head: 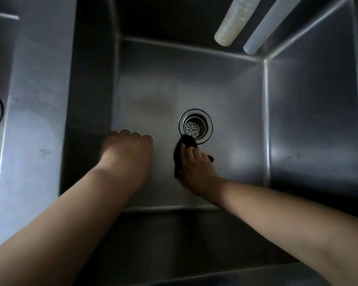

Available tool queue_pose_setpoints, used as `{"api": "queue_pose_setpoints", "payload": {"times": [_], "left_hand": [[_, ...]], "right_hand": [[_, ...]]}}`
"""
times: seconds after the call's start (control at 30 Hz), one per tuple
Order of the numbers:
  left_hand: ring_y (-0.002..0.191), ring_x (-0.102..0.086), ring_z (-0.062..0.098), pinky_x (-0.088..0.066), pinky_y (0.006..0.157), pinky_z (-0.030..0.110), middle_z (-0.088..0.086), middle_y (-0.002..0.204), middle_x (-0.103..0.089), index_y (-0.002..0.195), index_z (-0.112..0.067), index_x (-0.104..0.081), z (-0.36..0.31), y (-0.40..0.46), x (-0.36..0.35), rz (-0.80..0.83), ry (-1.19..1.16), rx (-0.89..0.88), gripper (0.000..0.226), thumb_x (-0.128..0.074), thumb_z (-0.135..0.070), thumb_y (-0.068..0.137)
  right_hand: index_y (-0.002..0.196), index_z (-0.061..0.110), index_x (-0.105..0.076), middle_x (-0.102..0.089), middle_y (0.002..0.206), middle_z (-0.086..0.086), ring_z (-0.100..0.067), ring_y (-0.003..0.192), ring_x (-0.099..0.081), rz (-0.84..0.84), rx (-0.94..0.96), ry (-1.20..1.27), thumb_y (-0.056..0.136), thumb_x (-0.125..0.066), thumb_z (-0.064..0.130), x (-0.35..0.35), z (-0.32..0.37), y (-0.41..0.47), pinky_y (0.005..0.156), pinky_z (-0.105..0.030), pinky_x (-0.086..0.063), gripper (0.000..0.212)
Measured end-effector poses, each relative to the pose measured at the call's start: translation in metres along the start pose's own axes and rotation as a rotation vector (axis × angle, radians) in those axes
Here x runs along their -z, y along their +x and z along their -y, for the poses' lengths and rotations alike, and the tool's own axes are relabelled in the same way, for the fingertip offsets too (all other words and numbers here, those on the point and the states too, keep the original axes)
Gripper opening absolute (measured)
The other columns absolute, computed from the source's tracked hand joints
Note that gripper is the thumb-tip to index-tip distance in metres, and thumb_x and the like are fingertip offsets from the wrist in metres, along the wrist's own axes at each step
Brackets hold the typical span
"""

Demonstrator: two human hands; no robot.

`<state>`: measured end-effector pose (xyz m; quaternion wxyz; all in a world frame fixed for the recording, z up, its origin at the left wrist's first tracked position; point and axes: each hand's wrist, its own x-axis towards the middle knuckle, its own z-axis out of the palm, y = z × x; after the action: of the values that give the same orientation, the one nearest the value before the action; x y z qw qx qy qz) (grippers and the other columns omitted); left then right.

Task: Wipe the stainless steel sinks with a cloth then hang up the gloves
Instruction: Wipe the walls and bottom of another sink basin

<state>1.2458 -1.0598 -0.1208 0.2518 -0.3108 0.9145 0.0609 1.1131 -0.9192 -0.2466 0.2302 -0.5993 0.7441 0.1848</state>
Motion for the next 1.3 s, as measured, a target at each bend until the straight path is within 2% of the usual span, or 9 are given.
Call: {"api": "queue_pose_setpoints", "payload": {"times": [0.13, 0.23, 0.37, 0.5, 0.63, 0.8, 0.87, 1.0, 1.3], "left_hand": [[0.103, -0.055, 0.022, -0.027, 0.068, 0.032, 0.000, 0.111, -0.058, 0.110, -0.023, -0.050, -0.008, 0.004, 0.000, -0.001, 0.017, -0.017, 0.018, -0.045, -0.031, 0.095], [0.101, -0.055, 0.022, -0.026, 0.069, 0.033, 0.000, 0.109, -0.058, 0.108, -0.024, -0.050, -0.007, 0.007, -0.003, -0.019, 0.036, -0.009, 0.016, -0.045, -0.032, 0.095], [0.103, -0.055, 0.023, -0.038, 0.081, 0.032, 0.000, 0.110, -0.059, 0.108, -0.024, -0.049, -0.004, 0.008, -0.008, -0.001, 0.023, -0.005, 0.017, -0.048, -0.032, 0.092], [0.104, -0.055, 0.023, -0.039, 0.084, 0.032, -0.001, 0.110, -0.059, 0.107, -0.025, -0.048, -0.005, 0.008, -0.008, 0.017, 0.019, -0.001, 0.017, -0.048, -0.032, 0.092], [0.104, -0.055, 0.023, -0.039, 0.085, 0.032, -0.002, 0.110, -0.059, 0.105, -0.026, -0.049, -0.005, 0.008, -0.005, 0.010, -0.019, 0.011, 0.015, -0.048, -0.032, 0.091], [0.103, -0.055, 0.022, -0.038, 0.081, 0.032, -0.001, 0.108, -0.060, 0.104, -0.026, -0.050, -0.008, 0.007, -0.002, 0.015, -0.059, 0.021, 0.013, -0.048, -0.030, 0.092], [0.102, -0.056, 0.022, -0.037, 0.079, 0.031, -0.002, 0.106, -0.060, 0.103, -0.025, -0.050, -0.009, 0.006, 0.000, 0.020, -0.067, 0.025, 0.012, -0.049, -0.029, 0.091], [0.104, -0.057, 0.024, -0.037, 0.081, 0.030, 0.000, 0.108, -0.060, 0.104, -0.025, -0.050, -0.011, 0.006, 0.003, 0.037, -0.089, 0.036, 0.013, -0.045, -0.029, 0.093], [0.110, -0.052, 0.024, -0.039, 0.090, 0.036, 0.005, 0.120, -0.055, 0.120, -0.019, -0.046, -0.011, 0.017, 0.000, 0.173, -0.055, 0.042, 0.025, -0.041, -0.028, 0.097]], "right_hand": [[0.150, 0.005, -0.014, -0.033, 0.144, -0.024, -0.037, 0.121, -0.038, -0.175, 0.079, -0.095, 0.089, -0.043, 0.053, 0.001, 0.007, 0.043, 0.094, -0.044, -0.033, 0.082], [0.151, 0.010, -0.013, -0.020, 0.153, -0.023, -0.039, 0.134, -0.025, -0.262, -0.025, 0.068, 0.091, -0.042, 0.053, 0.013, 0.000, 0.087, 0.105, -0.050, -0.020, 0.079], [0.152, 0.014, -0.004, -0.005, 0.158, -0.017, -0.034, 0.144, -0.004, -0.311, -0.219, 0.149, 0.094, -0.033, 0.051, 0.034, -0.045, 0.132, 0.114, -0.050, 0.002, 0.074], [0.151, 0.013, -0.002, 0.001, 0.159, -0.015, -0.031, 0.145, 0.003, -0.285, -0.347, 0.169, 0.096, -0.034, 0.041, 0.034, -0.106, 0.127, 0.117, -0.046, 0.001, 0.070], [0.151, 0.008, -0.005, -0.002, 0.158, -0.018, -0.033, 0.145, 0.001, -0.265, -0.387, 0.190, 0.096, -0.039, 0.030, 0.010, -0.135, 0.067, 0.117, -0.046, 0.001, 0.069], [0.144, 0.001, -0.031, -0.025, 0.148, -0.032, -0.049, 0.138, -0.021, -0.177, -0.214, 0.066, 0.085, -0.036, 0.038, -0.021, -0.102, -0.012, 0.111, -0.061, -0.015, 0.069], [0.138, 0.004, -0.044, -0.035, 0.142, -0.034, -0.053, 0.131, -0.030, -0.172, -0.072, 0.005, 0.080, -0.048, 0.041, -0.031, -0.075, -0.025, 0.102, -0.068, -0.023, 0.069], [0.143, 0.019, -0.036, -0.034, 0.146, -0.026, -0.049, 0.134, -0.026, -0.221, 0.170, -0.059, 0.071, -0.068, 0.051, -0.035, -0.024, -0.005, 0.102, -0.069, -0.021, 0.085], [0.148, 0.029, -0.025, -0.021, 0.156, -0.014, -0.039, 0.144, -0.011, -0.337, 0.257, -0.027, 0.083, -0.040, 0.060, 0.027, -0.002, 0.135, 0.113, -0.057, -0.002, 0.074]]}}
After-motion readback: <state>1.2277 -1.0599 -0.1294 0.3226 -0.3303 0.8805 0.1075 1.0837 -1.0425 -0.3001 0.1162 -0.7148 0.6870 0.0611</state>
